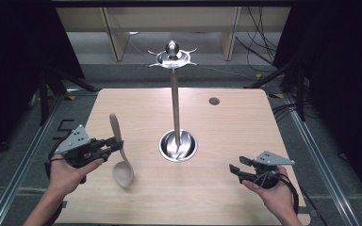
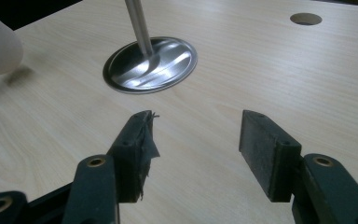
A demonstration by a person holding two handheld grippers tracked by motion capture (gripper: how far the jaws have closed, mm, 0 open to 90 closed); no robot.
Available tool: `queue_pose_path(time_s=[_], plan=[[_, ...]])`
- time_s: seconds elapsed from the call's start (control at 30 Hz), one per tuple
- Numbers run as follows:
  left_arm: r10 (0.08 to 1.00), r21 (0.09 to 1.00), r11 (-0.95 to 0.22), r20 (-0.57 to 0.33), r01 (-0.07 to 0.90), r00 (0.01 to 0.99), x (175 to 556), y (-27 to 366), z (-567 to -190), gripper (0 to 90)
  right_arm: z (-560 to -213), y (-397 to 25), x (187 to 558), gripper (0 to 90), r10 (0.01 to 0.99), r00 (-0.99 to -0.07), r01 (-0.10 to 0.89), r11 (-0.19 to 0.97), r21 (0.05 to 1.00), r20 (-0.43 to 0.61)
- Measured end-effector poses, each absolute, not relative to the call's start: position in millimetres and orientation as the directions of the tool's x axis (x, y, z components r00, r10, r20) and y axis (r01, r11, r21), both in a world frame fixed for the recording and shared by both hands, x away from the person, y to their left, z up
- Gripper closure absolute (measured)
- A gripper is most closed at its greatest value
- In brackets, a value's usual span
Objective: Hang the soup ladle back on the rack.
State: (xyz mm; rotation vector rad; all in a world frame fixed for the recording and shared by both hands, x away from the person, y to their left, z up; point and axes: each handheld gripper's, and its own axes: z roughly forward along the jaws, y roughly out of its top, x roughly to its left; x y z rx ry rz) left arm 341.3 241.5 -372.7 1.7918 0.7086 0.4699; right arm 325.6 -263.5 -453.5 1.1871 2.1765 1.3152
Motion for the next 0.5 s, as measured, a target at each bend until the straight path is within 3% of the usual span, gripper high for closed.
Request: queue_pose_path(time_s=[0.5], plan=[[0.632,0.949,-0.238,-0.009,0.205,0.775,352,228,-357,74.4,-453,-262,324,45.1,0.796,-0.585,0.507,0.208,0.837,0.156]])
